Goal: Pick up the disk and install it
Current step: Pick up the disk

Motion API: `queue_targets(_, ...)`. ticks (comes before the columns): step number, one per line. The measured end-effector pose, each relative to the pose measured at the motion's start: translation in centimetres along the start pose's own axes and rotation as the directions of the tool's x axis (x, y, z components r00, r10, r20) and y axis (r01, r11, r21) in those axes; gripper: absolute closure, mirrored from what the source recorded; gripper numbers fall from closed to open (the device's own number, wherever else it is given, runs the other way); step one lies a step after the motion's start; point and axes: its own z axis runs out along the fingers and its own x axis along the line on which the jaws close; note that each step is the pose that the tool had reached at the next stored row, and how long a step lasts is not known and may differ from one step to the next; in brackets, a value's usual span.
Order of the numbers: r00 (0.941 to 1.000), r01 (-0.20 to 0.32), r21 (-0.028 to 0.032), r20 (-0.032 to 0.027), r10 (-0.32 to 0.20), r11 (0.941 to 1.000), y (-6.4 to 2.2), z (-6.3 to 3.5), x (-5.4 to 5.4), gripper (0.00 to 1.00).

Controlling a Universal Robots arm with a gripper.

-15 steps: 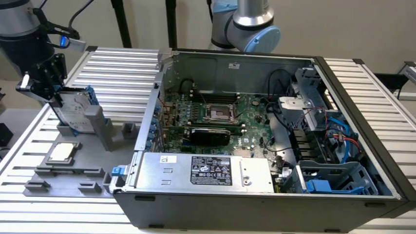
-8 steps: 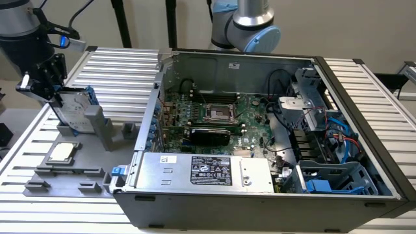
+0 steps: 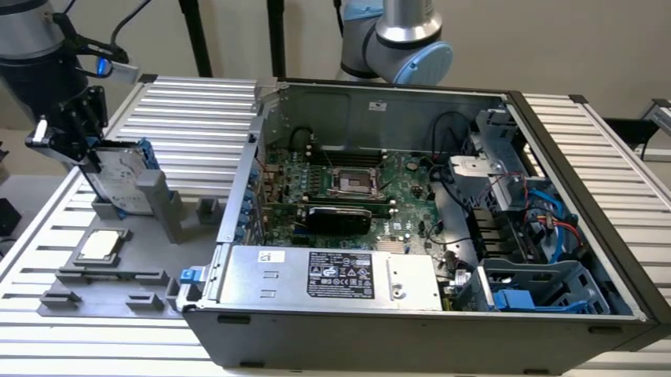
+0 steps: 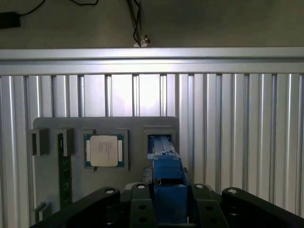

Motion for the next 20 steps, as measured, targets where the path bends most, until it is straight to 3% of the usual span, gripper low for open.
queue_targets(2,1.0,0.0,-0.0001,0.0001,0.0,1.0,0.01,-0.41,0.0,0.67)
queue_targets(14,1.0,0.0,-0.0001,0.0002,0.0,1.0,0.03,-5.84,0.0,0.67)
queue_targets(20,1.0,0.001,-0.0001,0.0027,-0.001,1.0,-0.58,-8.53,0.0,0.67)
